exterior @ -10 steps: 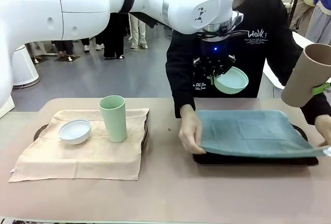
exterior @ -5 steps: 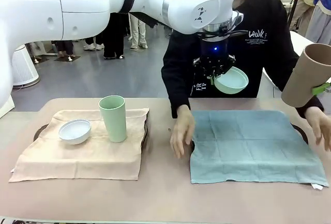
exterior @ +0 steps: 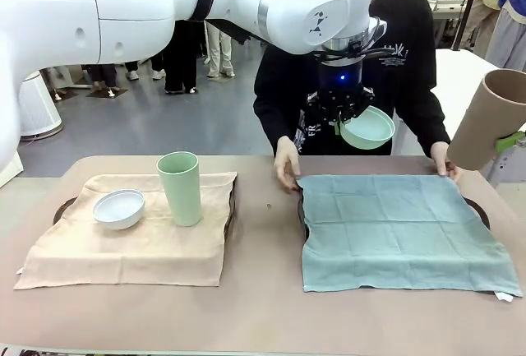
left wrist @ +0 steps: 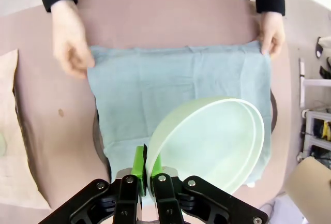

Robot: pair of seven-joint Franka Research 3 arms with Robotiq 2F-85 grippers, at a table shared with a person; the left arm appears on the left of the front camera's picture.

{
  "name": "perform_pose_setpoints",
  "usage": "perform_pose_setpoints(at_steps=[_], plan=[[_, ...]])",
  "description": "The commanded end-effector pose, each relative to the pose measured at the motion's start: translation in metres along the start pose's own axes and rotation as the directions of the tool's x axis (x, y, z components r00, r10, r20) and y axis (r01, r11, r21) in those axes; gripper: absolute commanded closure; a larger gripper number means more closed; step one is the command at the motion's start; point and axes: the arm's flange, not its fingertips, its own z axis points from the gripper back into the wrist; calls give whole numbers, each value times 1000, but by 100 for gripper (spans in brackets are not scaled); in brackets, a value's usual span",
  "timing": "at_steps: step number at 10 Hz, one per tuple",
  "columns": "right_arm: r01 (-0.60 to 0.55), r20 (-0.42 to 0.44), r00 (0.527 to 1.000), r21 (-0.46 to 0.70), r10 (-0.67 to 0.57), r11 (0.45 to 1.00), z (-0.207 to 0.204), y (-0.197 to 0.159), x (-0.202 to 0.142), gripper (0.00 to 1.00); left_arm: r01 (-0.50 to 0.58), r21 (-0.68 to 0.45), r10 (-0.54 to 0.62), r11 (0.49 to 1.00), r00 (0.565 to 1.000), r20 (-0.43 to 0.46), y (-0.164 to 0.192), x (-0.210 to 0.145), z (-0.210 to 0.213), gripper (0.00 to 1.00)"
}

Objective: Set up a tray with a mat and arrange the tableware.
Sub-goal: Place the Picnic Bowl and Reusable plastic cup back onto the Handle tray in front of the human's position.

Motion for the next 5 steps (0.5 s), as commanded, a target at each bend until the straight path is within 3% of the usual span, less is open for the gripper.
perform_pose_setpoints(at_steps=[1,5], plan=[[-5,0,1000,-8,5,1000,-1,-2,1,100,16,-21,-16,1000,1000,-13,-1,4,4,100],[-5,0,1000,-8,5,1000,-1,-2,1,100,16,-21,-16,1000,1000,-13,-1,4,4,100]])
